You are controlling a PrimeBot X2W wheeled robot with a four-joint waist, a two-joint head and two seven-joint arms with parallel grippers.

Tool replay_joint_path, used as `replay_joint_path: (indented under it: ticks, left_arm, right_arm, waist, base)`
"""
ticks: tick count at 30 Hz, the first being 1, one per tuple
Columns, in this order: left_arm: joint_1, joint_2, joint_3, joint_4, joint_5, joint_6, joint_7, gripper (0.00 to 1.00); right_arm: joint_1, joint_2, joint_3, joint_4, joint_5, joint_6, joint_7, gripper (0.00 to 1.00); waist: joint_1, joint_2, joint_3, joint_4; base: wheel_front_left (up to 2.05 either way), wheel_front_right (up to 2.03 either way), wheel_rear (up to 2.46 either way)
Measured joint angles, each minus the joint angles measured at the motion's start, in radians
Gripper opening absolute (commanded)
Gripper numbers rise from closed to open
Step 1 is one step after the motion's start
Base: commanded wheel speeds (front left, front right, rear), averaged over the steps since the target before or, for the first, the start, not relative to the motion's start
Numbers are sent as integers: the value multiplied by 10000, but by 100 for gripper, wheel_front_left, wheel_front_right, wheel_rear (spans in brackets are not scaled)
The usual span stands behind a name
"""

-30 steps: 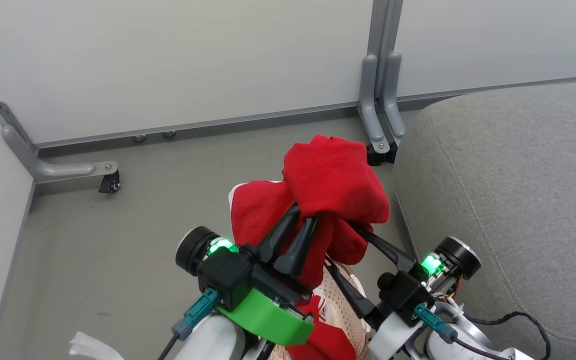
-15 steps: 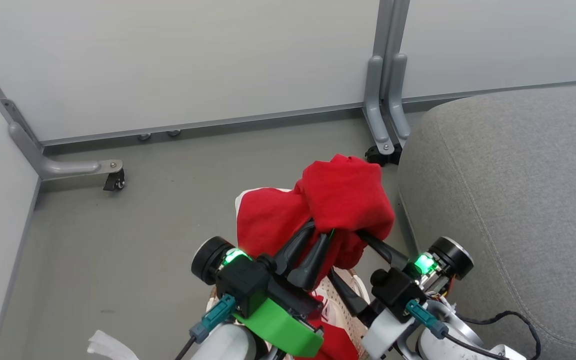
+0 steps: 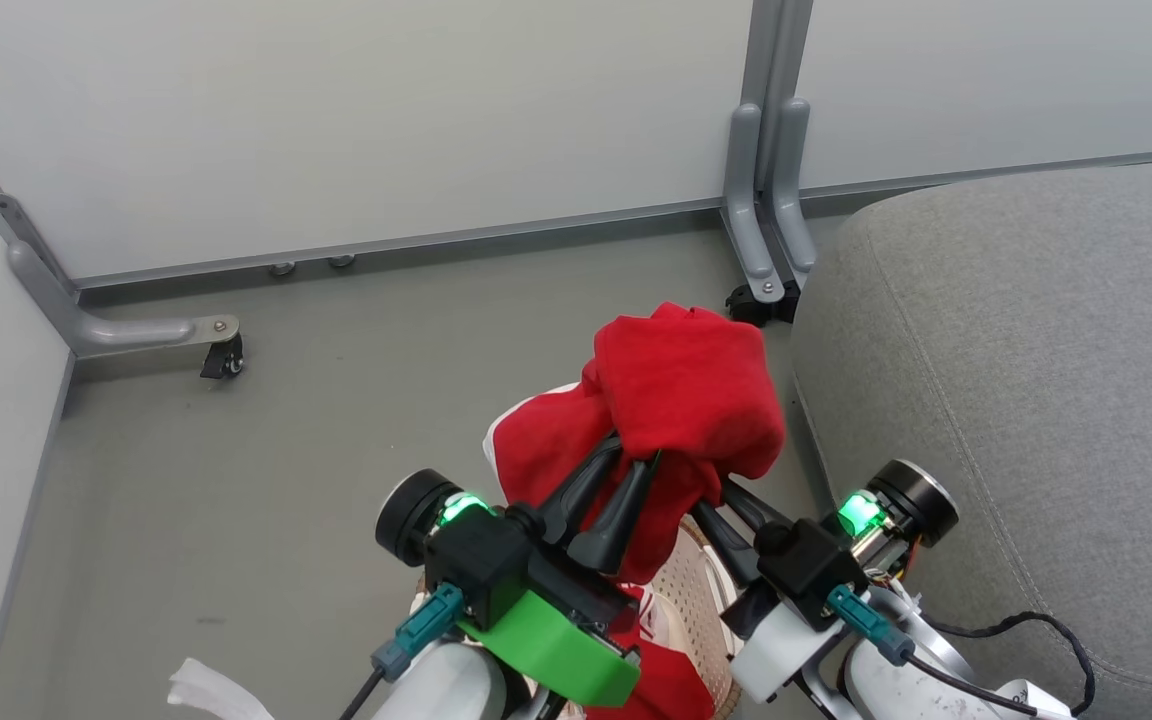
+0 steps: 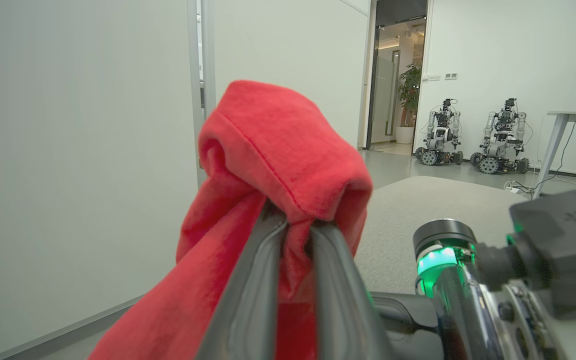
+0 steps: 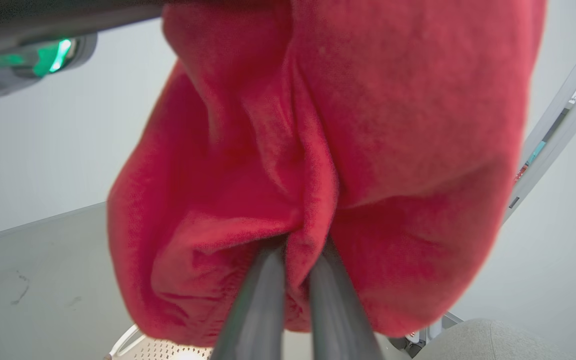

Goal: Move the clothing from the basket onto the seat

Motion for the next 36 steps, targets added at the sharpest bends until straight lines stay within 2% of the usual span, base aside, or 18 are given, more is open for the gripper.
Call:
replay_joint_path:
  ticks: [12, 36]
  left_arm:
    - [-1, 0, 151, 69, 0, -8, 0, 0]
    - [0, 0, 242, 75, 31, -36, 0, 0]
  right_arm:
    - [131, 35, -326, -245, 213, -2, 2, 0]
    - [207, -73, -138, -280, 403, 0, 0, 0]
  waist:
    - [0, 0, -27, 44]
    - [0, 0, -94, 5]
  base:
    - [0, 0, 0]
    - [0, 0, 0]
